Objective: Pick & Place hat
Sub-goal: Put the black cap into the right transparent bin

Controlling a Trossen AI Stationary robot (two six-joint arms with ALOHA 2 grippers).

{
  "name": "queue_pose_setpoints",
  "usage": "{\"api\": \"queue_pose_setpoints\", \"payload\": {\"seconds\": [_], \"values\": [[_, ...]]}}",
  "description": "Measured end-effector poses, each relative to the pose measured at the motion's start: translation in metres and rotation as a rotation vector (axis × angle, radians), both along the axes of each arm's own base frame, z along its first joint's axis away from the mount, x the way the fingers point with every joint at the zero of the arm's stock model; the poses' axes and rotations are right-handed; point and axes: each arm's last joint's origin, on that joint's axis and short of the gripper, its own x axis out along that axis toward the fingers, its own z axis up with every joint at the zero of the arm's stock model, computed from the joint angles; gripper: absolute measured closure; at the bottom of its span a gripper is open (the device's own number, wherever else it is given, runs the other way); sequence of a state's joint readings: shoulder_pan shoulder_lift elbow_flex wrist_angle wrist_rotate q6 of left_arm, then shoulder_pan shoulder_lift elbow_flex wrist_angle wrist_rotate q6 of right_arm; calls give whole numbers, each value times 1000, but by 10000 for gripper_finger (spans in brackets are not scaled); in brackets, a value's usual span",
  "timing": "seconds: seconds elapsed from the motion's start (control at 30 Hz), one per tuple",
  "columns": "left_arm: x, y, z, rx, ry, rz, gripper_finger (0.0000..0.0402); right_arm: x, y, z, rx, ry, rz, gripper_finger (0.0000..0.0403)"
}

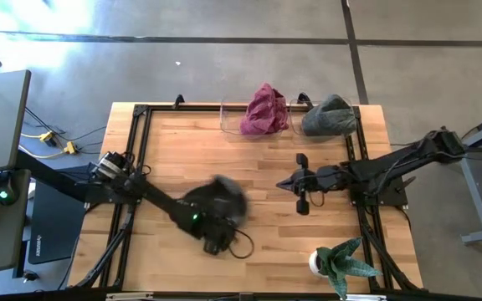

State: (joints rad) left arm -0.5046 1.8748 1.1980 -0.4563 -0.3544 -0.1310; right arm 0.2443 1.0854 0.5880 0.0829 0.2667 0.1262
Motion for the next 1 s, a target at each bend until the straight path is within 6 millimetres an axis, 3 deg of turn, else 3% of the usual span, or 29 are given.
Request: {"api": "queue_pose_setpoints", "payload": {"seconds": [0.13, 0.27, 0.4, 0.6, 0.77, 1.0], "values": [[23, -3, 1, -36, -115, -335, 385, -17, 1, 11, 36, -7, -6, 397], [22, -2, -1, 20, -94, -389, 358, -25, 7, 14, 45, 2, 20, 401], [16, 1, 2, 31, -59, -310, 296, -24, 14, 8, 54, 30, 52, 397], [-4, 2, 46, -7, 20, -69, 217, -7, 22, -5, 36, 44, 71, 394], [-25, 5, 64, 119, 76, 166, 211, 9, 30, -14, 4, 10, 174, 384], [-33, -10, 38, -27, 17, 194, 242, 49, 35, -24, 63, 155, 102, 321]]}}
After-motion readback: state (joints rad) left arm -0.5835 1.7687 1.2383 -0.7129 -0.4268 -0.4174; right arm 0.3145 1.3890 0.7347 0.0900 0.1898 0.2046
